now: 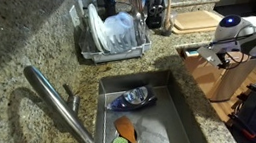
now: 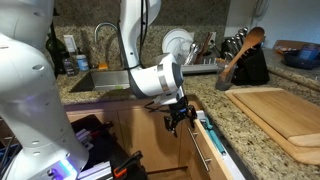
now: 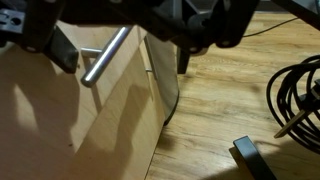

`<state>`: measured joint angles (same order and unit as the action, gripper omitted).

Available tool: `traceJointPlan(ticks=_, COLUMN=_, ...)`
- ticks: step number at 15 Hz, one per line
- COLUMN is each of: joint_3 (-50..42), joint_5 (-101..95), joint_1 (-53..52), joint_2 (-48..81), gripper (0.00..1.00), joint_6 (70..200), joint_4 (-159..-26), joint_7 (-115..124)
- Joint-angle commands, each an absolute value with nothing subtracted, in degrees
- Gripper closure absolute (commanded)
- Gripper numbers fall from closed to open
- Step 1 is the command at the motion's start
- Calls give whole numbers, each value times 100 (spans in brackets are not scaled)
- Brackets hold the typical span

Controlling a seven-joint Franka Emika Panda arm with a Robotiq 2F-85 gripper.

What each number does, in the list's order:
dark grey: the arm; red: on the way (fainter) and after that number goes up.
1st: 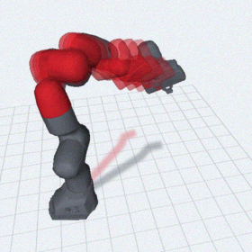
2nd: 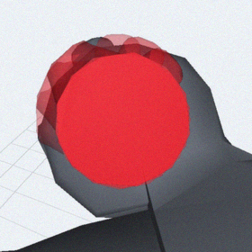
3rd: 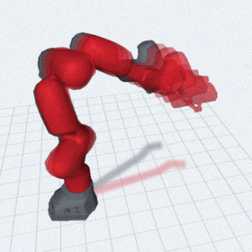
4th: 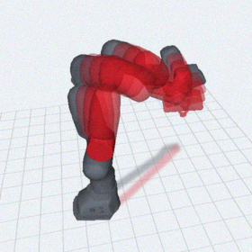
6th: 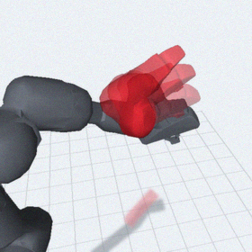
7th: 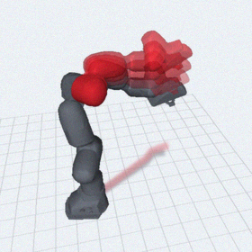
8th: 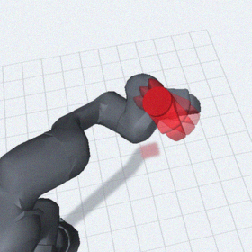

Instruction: Close the open drawer

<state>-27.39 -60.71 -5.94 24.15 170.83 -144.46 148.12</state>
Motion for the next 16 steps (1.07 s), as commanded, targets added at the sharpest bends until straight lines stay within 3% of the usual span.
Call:
traceJointPlan(ticks=1, joint_3=-3672, joint_5=-5774, joint_1=-1300, joint_2=3028, gripper=0, joint_6=17115, joint_4=-14088, joint_7=14978)
traceJointPlan(ticks=7, joint_3=-6039, joint_5=-4560, joint_1=-3764, joint_2=4602, gripper=0, joint_6=17398, joint_4=-13774, joint_7=15068)
traceJointPlan(ticks=12, joint_3=-5850, joint_5=-3591, joint_1=-4085, joint_2=4660, gripper=0, joint_6=17264, joint_4=-14042, joint_7=14535)
traceJointPlan(ticks=16, joint_3=-5233, joint_5=-2858, joint_1=-3589, joint_2=3800, gripper=0, joint_6=17324, joint_4=-14181, joint_7=13109)
